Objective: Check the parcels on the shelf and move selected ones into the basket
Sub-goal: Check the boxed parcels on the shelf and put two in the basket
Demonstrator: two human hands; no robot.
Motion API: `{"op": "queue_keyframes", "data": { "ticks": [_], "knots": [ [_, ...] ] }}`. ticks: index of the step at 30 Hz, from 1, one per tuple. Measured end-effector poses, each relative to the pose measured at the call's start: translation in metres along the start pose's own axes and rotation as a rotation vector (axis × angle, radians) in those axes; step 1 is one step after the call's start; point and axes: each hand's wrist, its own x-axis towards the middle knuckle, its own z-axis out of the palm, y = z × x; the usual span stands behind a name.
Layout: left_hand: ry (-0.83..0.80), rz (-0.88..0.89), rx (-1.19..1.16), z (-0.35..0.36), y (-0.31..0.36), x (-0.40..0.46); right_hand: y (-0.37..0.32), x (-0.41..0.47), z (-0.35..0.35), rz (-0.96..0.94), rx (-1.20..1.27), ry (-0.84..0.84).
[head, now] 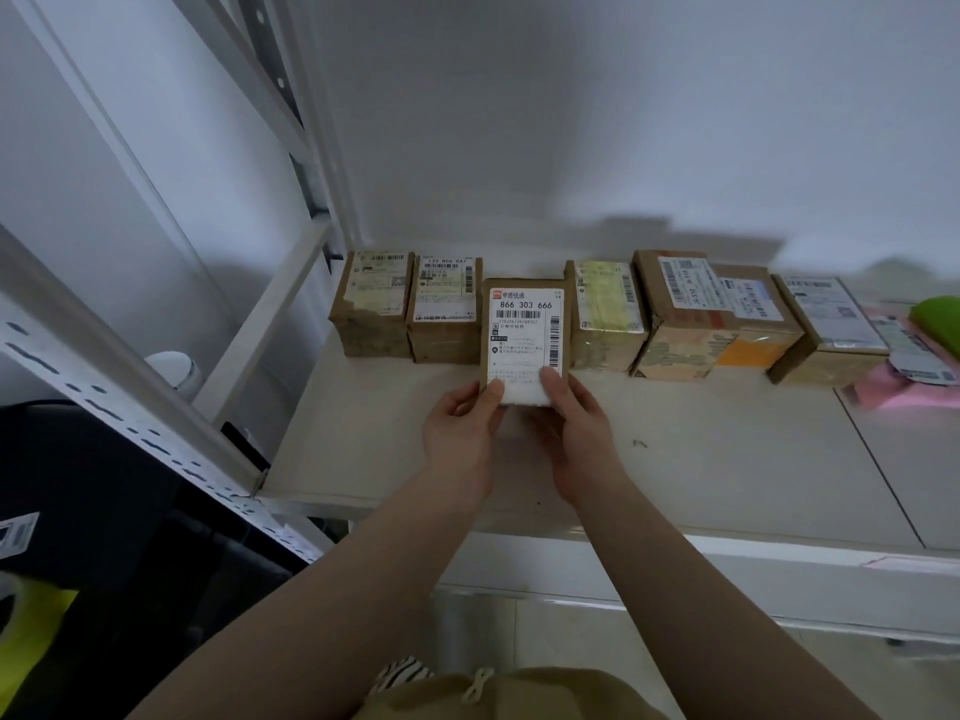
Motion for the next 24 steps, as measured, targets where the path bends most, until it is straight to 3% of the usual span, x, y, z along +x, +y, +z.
{"op": "queue_keyframes", "data": {
  "ticks": [3,8,16,24],
  "knots": [
    [-0.068,-0.021,0.152,-0.015,0.009,-0.012,-0.002,-0.02,-0.001,-0.014,-0.017,-0.032],
    [-0.261,-0.069,0.557,-0.017,0.024,-0.023,-0.004,-0.064,-0.006,-0.039,0.068,0.102],
    [-0.792,-0.215,0.703,0.012,-0.017,-0.068,0.0,-0.15,-0.069,-0.176,0.188,0.447],
    [-1.068,-0.439,0.867,0.052,-0.111,-0.132,0.007,-0.231,-0.168,-0.213,0.226,0.699]
  ]
}}
